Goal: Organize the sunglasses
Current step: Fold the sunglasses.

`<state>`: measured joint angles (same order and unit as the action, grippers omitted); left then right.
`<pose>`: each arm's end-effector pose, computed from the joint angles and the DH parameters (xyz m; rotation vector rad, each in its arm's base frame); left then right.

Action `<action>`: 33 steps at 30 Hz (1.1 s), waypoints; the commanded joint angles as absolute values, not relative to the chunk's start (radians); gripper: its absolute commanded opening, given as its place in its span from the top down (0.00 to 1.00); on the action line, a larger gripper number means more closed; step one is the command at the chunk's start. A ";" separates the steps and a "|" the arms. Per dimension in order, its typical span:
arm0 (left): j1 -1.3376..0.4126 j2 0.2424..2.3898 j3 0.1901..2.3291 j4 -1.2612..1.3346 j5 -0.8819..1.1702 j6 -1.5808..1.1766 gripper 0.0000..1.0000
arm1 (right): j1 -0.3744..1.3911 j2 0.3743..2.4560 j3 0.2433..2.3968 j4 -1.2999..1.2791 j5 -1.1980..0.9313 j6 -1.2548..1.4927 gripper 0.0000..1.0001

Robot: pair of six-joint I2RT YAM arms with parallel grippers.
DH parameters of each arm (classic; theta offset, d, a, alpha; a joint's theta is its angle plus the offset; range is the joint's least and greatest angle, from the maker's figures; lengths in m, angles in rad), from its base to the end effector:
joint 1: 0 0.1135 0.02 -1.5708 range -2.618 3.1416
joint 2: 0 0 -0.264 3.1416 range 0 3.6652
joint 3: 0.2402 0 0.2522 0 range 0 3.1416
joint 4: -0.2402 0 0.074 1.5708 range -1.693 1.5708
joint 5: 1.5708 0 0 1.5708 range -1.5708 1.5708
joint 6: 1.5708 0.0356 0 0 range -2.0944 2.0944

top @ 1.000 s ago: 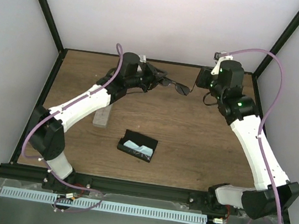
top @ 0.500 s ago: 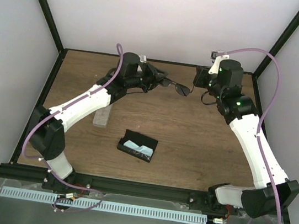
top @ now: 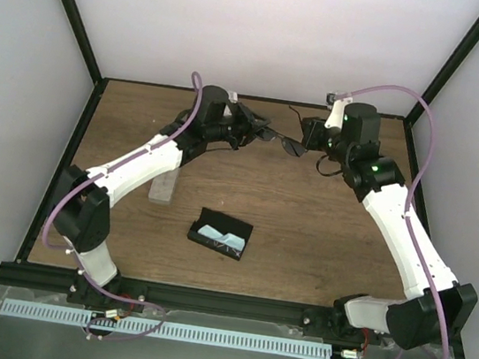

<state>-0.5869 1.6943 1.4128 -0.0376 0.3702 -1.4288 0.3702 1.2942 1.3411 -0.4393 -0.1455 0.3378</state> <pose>0.3312 -0.2357 0.3315 -0.6414 2.1777 -1.5999 0.2691 0.1100 0.3971 -0.1302 2.0044 0.6020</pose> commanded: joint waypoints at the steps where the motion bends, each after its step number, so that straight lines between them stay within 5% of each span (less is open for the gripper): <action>1: -0.583 1.706 1.452 0.009 0.397 -1.446 0.84 | 0.382 1.307 1.333 -0.429 -0.210 0.340 0.99; 13: -0.579 1.712 1.455 0.038 0.391 -1.442 0.84 | 0.367 1.286 1.352 -0.405 -0.208 0.412 0.97; 17: -0.576 1.718 1.454 0.049 0.388 -1.433 0.84 | 0.293 1.220 1.352 -0.382 -0.247 0.505 0.87; 25: -0.565 1.685 1.401 0.126 0.353 -1.429 0.85 | 0.091 1.138 1.220 -0.357 -0.471 0.781 0.46; 31: -0.557 1.648 1.351 0.238 0.309 -1.455 0.85 | 0.079 1.103 1.076 -0.236 -0.649 0.969 0.46; 33: -0.558 1.638 1.351 0.255 0.291 -1.441 0.85 | 0.078 1.096 1.032 -0.168 -0.693 1.056 0.37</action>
